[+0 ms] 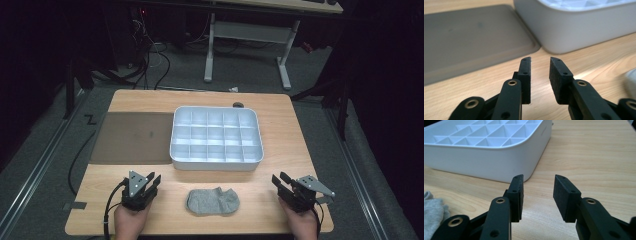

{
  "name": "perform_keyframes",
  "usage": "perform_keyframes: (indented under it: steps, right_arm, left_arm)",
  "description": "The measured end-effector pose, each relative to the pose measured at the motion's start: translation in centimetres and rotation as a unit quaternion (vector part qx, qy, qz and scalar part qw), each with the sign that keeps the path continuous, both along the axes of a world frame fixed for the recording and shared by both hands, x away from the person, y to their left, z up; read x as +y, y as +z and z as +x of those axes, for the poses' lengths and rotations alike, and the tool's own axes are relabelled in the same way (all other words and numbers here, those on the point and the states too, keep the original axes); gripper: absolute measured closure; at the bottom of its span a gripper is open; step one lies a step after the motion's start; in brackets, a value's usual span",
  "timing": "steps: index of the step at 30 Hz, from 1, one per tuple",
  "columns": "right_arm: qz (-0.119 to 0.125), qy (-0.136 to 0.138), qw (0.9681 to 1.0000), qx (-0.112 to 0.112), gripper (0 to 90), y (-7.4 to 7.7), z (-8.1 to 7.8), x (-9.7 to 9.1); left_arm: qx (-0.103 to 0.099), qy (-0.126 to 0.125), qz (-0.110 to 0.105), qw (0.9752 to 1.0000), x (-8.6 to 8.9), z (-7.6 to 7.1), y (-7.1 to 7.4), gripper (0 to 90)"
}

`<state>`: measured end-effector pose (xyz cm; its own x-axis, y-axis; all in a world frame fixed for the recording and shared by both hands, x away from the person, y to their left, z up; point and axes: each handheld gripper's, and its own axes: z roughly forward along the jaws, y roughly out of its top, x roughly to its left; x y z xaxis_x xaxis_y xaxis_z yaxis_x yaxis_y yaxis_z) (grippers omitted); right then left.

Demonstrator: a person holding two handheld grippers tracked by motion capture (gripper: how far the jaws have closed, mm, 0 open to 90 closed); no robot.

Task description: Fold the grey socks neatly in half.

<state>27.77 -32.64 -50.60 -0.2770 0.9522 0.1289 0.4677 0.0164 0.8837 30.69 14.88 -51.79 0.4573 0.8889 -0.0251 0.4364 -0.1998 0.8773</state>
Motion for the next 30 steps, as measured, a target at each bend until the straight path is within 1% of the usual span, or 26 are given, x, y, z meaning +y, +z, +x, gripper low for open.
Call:
perform_keyframes:
  steps: [1,2,3,5,6,9,10,12,13,16,17,20,23,27,28,30]
  right_arm:
    - [0.000,0.001,1.0000,0.003,63.6,0.0,0.0,0.1]
    - [-0.008,0.002,1.0000,0.005,63.7,-0.2,0.2,0.2]
    - [-0.015,0.001,0.9999,0.006,63.3,-0.4,0.3,0.4]
    - [-0.018,0.000,0.9998,0.008,62.8,-0.6,0.3,0.6]
    - [-0.026,0.004,0.9996,0.007,62.7,-0.8,0.4,0.8]
    - [-0.029,0.011,0.9995,0.007,60.3,-0.9,0.4,1.1]
    - [-0.029,0.013,0.9995,0.004,59.2,-1.0,0.4,1.2]
    - [-0.020,0.023,0.9995,0.004,60.5,-1.0,0.3,1.4]
    - [-0.019,0.024,0.9995,-0.002,60.5,-1.1,0.2,1.5]
    - [-0.019,0.028,0.9994,0.002,60.4,-1.0,0.1,1.7]
    - [-0.017,0.031,0.9994,0.002,60.3,-1.0,0.1,1.9]
    - [-0.019,0.034,0.9992,0.004,59.7,-1.0,0.0,2.0]
    - [-0.019,0.039,0.9991,0.007,58.7,-1.0,0.0,2.4]
    - [-0.016,0.043,0.9989,0.008,58.2,-0.9,-0.2,2.7]
    - [-0.018,0.047,0.9988,0.004,57.9,-0.9,-0.2,2.8]
    - [-0.019,0.049,0.9986,0.005,57.6,-0.8,-0.3,3.0]
  left_arm:
    - [0.002,-0.003,-0.005,1.0000,-0.1,0.0,-0.1,72.1]
    - [0.007,-0.008,-0.006,0.9999,-0.2,0.0,-0.2,71.8]
    - [0.009,-0.010,-0.005,0.9999,-0.3,0.0,-0.2,71.0]
    - [0.010,-0.012,-0.005,0.9999,-0.3,0.0,-0.3,70.7]
    - [0.012,-0.013,-0.005,0.9998,-0.3,0.1,-0.3,69.9]
    - [0.017,-0.015,-0.008,0.9997,-0.3,0.0,-0.4,68.1]
    - [0.018,-0.016,-0.009,0.9997,-0.3,-0.1,-0.4,67.6]
    - [0.021,-0.019,-0.010,0.9996,-0.4,-0.1,-0.4,66.6]
    - [0.021,-0.021,-0.010,0.9995,-0.5,-0.1,-0.4,66.2]
    - [0.023,-0.023,-0.012,0.9994,-0.6,-0.1,-0.4,65.3]
    - [0.025,-0.028,-0.013,0.9992,-0.8,-0.2,-0.4,64.7]
    - [0.024,-0.031,-0.012,0.9992,-1.0,-0.3,-0.4,64.2]
    - [0.026,-0.040,-0.012,0.9988,-1.4,-0.5,-0.4,63.8]
    - [0.027,-0.046,-0.011,0.9985,-1.8,-0.6,-0.4,63.4]
    - [0.028,-0.048,-0.011,0.9984,-1.9,-0.7,-0.4,63.3]
    - [0.028,-0.051,-0.011,0.9982,-2.1,-0.8,-0.4,63.1]
